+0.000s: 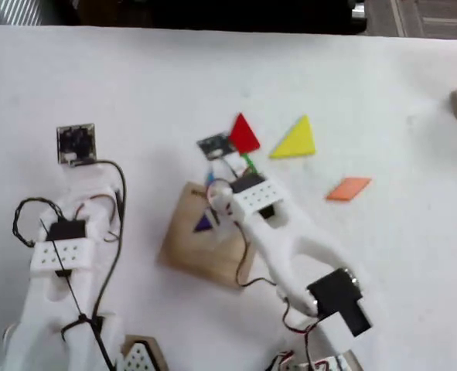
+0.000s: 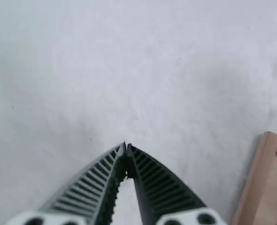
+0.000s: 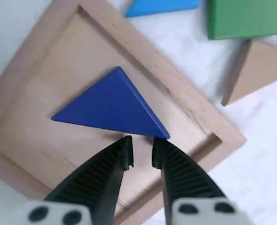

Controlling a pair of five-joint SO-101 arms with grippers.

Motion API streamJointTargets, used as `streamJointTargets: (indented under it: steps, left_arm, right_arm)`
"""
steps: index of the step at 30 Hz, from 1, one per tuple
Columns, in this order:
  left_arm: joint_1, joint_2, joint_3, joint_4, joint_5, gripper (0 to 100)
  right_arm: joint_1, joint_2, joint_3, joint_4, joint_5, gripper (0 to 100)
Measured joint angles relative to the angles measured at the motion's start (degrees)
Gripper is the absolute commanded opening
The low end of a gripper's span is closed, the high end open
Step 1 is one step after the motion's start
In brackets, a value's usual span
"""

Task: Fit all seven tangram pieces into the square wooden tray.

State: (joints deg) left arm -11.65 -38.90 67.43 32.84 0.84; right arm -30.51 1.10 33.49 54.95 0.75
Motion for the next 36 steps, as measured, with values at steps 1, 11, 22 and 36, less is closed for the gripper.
streamJointTargets:
  steps: [1,11,22,36]
  left_arm:
    - [0.0,0.0,0.0,0.0,0.0,3]
    - [0.0,0.0,0.0,0.0,0.0,3]
    - [0.0,0.0,0.0,0.0,0.0,3]
    - [0.0,0.0,0.0,0.0,-0.4,3]
  right_arm:
    - [0.1,-0.3,0.0,0.0,0.0,7.6]
    - [0.0,-0.9,0.1,-3.1,0.0,7.6]
    - [-2.9,3.3,-3.3,-4.7,0.0,7.6]
    - [-8.9,3.4,-4.3,-1.0,0.0,7.6]
